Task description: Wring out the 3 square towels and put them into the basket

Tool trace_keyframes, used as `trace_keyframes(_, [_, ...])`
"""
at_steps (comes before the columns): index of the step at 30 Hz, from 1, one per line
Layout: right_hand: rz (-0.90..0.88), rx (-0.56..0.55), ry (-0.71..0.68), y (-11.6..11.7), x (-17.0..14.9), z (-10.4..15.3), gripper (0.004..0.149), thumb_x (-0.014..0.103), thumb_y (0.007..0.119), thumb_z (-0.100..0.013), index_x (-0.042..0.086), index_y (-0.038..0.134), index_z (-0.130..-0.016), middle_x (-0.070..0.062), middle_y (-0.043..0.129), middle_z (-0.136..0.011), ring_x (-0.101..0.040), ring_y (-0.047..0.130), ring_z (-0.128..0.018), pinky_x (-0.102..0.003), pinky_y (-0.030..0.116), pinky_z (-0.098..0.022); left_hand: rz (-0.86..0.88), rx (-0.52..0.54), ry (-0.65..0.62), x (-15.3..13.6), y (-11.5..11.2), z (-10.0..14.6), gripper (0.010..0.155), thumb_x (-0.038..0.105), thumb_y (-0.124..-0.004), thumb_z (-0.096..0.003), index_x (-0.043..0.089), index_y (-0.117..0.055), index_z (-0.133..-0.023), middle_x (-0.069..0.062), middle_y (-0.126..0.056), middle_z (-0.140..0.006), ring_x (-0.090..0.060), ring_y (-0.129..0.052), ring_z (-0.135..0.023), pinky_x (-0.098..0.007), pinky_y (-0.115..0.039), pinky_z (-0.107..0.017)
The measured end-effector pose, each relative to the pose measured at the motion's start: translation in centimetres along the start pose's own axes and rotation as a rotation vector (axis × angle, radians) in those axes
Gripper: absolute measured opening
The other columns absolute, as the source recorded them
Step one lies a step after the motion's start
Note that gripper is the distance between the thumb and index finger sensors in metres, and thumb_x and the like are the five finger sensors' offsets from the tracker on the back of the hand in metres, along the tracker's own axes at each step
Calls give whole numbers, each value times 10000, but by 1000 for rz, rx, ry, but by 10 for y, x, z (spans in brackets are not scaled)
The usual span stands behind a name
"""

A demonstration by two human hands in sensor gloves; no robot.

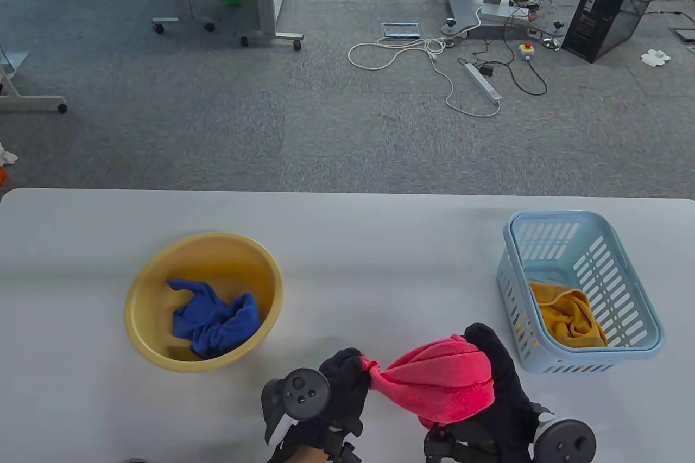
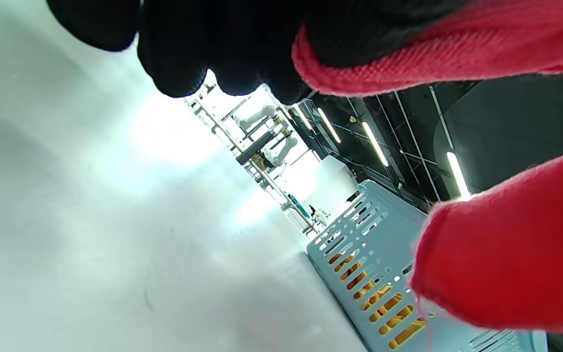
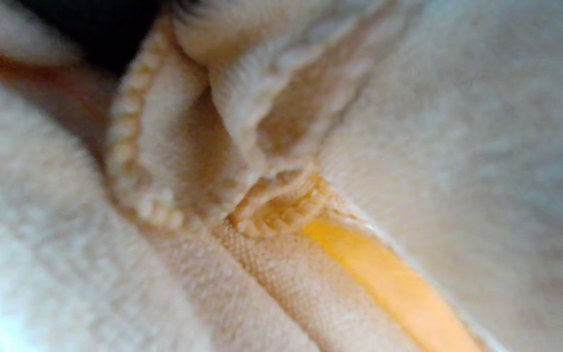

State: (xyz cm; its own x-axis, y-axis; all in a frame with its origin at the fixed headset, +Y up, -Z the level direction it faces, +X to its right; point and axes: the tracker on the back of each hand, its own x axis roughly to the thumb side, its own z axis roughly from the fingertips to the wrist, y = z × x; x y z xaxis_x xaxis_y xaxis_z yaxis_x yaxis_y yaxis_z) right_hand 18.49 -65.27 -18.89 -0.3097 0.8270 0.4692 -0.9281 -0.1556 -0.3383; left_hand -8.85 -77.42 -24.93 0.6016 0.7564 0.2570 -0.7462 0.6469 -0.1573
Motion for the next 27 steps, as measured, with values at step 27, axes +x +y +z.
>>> trace_keyframes(27, [14,-20,29,-14,-3,-5,561,348,889,-538,245,628,-1023,-64,859,-835,-267,974,-610,-622,645,-710,752,-205,-158,3,-6,-4,987,609,-892,-495,341,-234,-1180,-120,-82,-1208,-460,-211,-1137,-756,-318,-709])
